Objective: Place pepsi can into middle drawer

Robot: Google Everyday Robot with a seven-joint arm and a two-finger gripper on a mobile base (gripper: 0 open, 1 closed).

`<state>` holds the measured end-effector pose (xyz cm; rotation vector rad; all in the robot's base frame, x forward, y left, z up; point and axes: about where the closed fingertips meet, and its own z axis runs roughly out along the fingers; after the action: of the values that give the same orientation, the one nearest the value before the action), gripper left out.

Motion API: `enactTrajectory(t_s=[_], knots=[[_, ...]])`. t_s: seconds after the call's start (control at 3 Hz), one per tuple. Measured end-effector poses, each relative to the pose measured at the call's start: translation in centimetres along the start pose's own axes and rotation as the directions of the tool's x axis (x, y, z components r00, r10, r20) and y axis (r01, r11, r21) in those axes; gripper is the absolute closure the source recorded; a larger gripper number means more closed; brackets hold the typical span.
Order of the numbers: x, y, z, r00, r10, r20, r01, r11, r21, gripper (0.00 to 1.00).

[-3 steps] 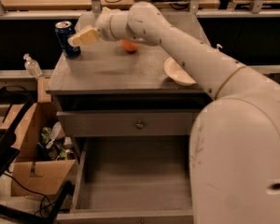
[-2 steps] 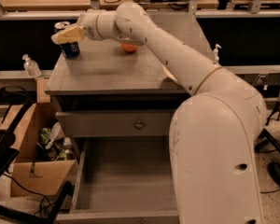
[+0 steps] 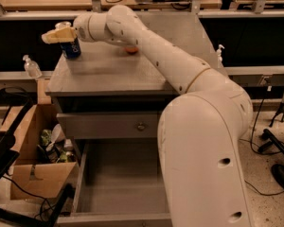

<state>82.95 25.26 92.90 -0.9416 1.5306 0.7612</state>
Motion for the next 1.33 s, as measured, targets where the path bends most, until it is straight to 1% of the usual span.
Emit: enactTrajectory(t_s=[0.33,0.67,1.33], knots=[[1.5,-0.3,0.5,0.997,-0.017,-0.07,0.02,0.9989,0.042,0.0],[2.8,-0.5,0.6,0.994,-0.039,-0.097,0.047,0.9958,0.079,0.27],[2.8,-0.1,1.1,0.995,-0.036,-0.097,0.042,0.9968,0.068,0.73]])
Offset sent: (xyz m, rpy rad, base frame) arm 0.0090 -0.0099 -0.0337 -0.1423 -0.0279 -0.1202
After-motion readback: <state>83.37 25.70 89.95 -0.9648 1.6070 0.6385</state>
